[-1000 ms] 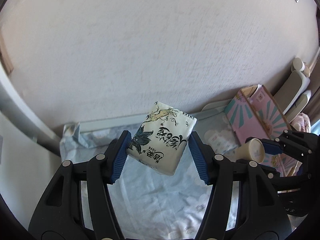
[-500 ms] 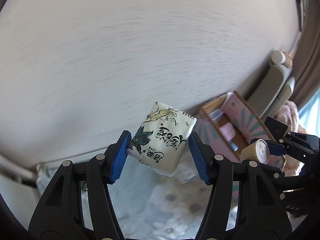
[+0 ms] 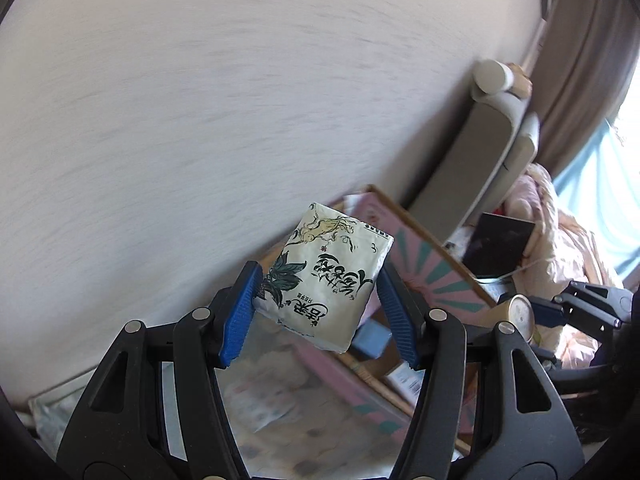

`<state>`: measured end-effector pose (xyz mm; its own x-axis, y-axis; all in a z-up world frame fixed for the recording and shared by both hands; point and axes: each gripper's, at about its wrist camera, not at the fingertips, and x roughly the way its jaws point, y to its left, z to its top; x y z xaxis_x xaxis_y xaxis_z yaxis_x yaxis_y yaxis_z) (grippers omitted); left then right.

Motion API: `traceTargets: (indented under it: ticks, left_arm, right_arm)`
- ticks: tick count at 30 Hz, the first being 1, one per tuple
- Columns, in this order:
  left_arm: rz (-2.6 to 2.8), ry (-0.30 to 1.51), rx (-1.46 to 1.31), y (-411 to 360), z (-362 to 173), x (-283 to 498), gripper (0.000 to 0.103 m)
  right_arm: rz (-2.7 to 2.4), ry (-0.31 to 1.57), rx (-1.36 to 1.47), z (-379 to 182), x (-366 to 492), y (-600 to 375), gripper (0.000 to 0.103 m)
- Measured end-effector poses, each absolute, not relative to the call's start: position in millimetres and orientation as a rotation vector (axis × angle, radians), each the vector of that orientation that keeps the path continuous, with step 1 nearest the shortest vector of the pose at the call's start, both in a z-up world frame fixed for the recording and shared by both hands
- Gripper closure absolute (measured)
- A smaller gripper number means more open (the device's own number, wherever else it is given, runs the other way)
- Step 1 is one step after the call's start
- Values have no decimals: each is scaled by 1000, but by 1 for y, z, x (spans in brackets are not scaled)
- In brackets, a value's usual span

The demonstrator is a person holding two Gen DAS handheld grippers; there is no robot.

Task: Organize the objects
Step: 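Carry the tissue pack and beige cap over the cardboard box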

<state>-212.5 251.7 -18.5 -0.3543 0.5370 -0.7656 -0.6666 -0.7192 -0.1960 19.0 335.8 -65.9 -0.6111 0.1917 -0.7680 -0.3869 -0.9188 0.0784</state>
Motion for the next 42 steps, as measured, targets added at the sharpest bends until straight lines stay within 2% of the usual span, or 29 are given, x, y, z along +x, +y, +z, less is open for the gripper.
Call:
traceTargets:
  ticks: [15, 30, 42]
  left_arm:
    - [1954, 309, -1216, 372, -78, -208, 46]
    - [1903, 370, -1339, 394, -144, -206, 47]
    - [1907, 465, -1289, 402, -130, -197, 46]
  right_arm:
    - [2362, 499, -1232, -118, 78, 391, 72]
    - [2352, 559, -1367, -167, 75, 393, 72]
    - [2393, 530, -1387, -162, 64, 395, 72]
